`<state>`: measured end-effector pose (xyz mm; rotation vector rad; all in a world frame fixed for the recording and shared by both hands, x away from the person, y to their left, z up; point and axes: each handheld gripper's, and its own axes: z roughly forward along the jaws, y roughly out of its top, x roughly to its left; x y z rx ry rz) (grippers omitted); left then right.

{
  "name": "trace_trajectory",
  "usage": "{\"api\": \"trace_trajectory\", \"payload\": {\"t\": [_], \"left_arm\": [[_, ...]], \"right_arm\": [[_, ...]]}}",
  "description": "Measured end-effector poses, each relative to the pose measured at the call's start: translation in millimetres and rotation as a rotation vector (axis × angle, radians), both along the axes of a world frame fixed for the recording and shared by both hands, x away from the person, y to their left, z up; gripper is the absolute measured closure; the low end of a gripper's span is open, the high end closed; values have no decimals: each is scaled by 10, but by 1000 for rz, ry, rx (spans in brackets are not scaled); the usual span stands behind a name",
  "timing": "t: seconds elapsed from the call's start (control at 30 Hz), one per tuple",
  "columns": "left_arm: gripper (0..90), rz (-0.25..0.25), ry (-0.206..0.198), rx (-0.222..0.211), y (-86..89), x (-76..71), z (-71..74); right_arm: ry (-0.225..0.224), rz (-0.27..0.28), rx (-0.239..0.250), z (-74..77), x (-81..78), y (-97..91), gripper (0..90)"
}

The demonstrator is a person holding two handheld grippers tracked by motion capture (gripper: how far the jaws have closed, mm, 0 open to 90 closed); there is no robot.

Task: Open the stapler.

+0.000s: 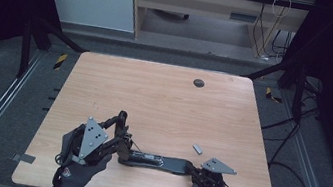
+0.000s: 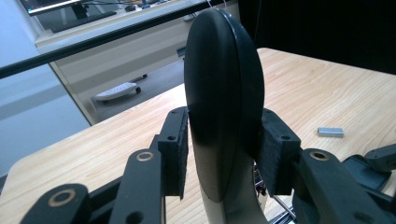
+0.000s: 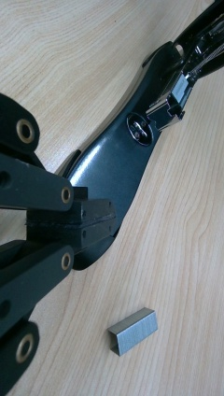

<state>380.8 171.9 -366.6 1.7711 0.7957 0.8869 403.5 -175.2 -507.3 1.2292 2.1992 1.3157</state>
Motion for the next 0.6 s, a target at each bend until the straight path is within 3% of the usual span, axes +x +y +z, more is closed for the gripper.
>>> {"api": "trace_trajectory", "payload": {"t": [0.2,0.27,0.3,0.43,0.6], "left_arm": [[576,13,2,-28,90,-8,-22],[572,26,-14,-29,118,-6,-30],[569,49,7,-46,190,-17,-44],[566,63,28,-107,363,-19,-97],[558,81,39,-135,485,-23,-148]], "right_arm": [[0,1,0,0,1,0,900],[2,1,1,0,0,0,900],[2,-1,2,-1,1,0,900],[5,-2,5,0,0,0,900],[2,-1,4,-2,0,-1,900]]}}
